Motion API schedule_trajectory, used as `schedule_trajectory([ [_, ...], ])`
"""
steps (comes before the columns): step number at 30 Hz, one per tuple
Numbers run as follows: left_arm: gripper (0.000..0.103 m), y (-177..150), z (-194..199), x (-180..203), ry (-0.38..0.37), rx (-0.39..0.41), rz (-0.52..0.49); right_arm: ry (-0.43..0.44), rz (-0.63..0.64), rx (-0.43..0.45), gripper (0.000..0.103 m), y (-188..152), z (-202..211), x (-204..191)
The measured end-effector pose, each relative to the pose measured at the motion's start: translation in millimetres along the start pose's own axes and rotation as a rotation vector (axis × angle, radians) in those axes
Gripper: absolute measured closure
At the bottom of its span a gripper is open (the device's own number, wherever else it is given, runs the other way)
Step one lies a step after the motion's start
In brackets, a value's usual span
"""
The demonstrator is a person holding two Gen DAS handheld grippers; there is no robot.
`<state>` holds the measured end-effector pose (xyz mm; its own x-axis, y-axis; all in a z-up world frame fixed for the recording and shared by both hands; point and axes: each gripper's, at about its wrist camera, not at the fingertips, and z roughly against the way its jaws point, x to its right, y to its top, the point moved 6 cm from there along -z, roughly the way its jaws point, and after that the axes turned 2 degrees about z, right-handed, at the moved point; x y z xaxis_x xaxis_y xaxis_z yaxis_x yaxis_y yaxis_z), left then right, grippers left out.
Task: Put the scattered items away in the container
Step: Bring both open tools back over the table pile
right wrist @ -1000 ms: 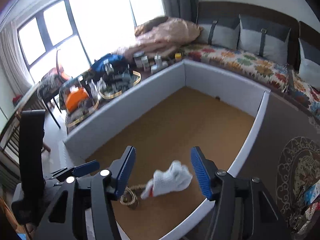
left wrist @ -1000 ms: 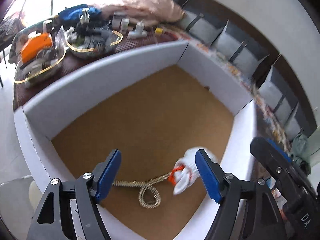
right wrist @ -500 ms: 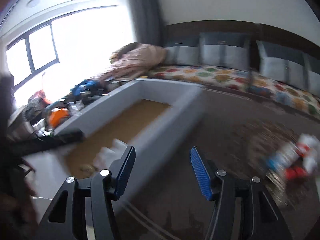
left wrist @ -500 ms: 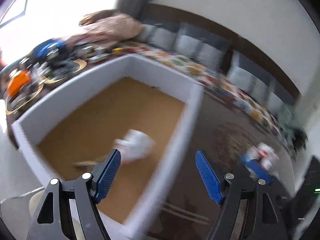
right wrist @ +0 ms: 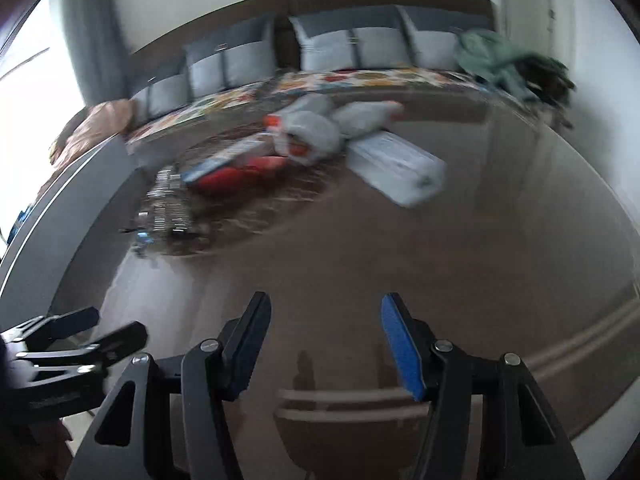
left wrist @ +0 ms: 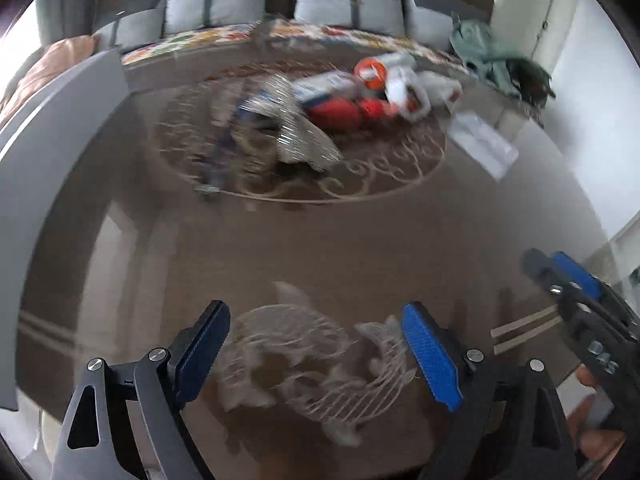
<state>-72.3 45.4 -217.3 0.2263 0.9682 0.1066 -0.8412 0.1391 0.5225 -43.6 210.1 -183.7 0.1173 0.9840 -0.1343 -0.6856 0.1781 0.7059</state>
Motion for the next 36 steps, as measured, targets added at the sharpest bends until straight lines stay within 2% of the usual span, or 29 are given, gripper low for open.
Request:
schedule_trajectory([
  [6,0.015,-7.0,-19.1,14.9,0.045,-0.006,-0.043,-0.073,-0.109,-0.034,0.044,-19.1,-0.5,71.4],
  [9,0.015,-5.9,-19.1,8.5,0.051,-0.003,-0.021,-0.078,-0.151,-0.056,0.044,-26.6,-2.9,84.6],
  [11,0.014,-6.6,-21.0,8.8,0.054,0.001,-0.024,-0.081,-0.165,-0.064,0.044,-27.0,-7.7,85.9],
  [13,0.0,-7.4,-23.0,9.0,0.057,0.005,-0.027,-0.081,-0.167,-0.063,0.044,-28.0,-11.0,85.1],
  [19,0.0,-9.6,-28.8,9.8,0.066,0.018,-0.035,-0.107,-0.145,-0.067,0.042,-30.9,-12.8,80.1],
  [22,0.0,-10.6,-31.5,10.2,0.07,0.023,-0.038,-0.156,-0.083,-0.084,0.036,-31.7,-17.8,71.1],
  [25,0.0,-10.1,-32.7,10.6,0.071,0.022,-0.039,-0.22,-0.013,-0.108,0.035,-33.0,-23.7,62.2],
  [36,0.0,-10.0,-33.9,10.8,0.072,0.023,-0.036,-0.207,-0.044,-0.103,0.033,-33.7,-23.1,64.7],
])
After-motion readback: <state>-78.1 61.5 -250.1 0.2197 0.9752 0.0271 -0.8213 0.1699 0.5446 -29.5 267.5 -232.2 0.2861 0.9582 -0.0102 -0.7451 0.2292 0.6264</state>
